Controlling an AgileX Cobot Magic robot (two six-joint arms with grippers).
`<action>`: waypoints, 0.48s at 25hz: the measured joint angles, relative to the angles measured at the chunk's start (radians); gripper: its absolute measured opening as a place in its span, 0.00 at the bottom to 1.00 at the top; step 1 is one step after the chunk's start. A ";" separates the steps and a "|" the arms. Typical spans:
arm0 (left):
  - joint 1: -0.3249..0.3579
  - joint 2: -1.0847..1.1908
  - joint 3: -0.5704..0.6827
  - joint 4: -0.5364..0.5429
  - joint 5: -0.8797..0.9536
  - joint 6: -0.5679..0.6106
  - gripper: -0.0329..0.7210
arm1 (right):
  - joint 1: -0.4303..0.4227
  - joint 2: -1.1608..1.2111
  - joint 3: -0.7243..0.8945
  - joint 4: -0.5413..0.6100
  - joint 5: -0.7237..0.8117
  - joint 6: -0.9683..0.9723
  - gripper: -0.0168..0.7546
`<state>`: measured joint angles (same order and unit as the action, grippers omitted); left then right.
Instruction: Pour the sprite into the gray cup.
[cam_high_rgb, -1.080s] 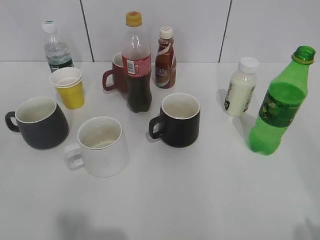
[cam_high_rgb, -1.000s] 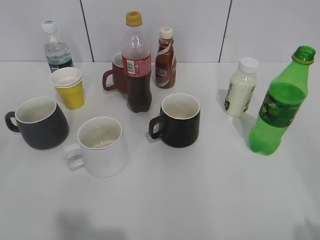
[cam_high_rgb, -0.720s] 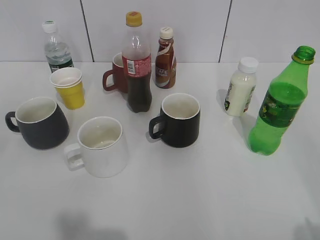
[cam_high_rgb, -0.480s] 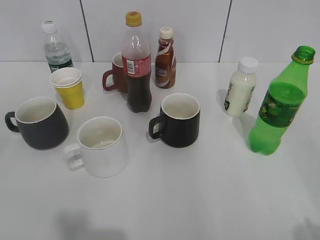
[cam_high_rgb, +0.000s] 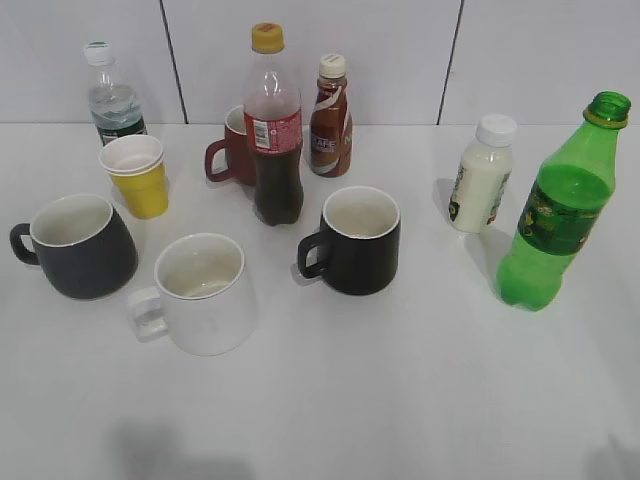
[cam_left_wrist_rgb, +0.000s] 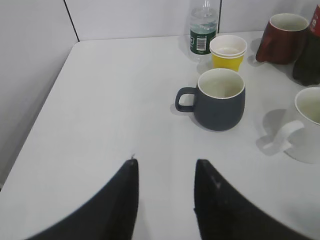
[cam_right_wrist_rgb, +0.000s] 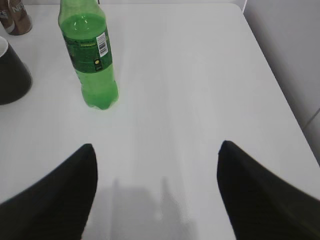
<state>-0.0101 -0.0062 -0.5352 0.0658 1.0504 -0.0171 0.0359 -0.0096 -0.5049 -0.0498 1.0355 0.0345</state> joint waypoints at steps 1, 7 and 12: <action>0.000 0.000 0.000 0.000 0.000 0.000 0.43 | 0.000 0.000 0.000 0.001 0.000 0.000 0.74; 0.000 0.006 -0.007 -0.004 -0.019 0.000 0.38 | 0.000 0.000 0.000 0.003 0.000 0.000 0.74; 0.000 0.165 0.004 0.048 -0.568 0.000 0.35 | 0.000 0.000 0.000 0.016 0.000 0.000 0.74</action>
<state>-0.0101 0.1586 -0.5312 0.1139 0.4822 -0.0171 0.0359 -0.0096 -0.5049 -0.0336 1.0355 0.0345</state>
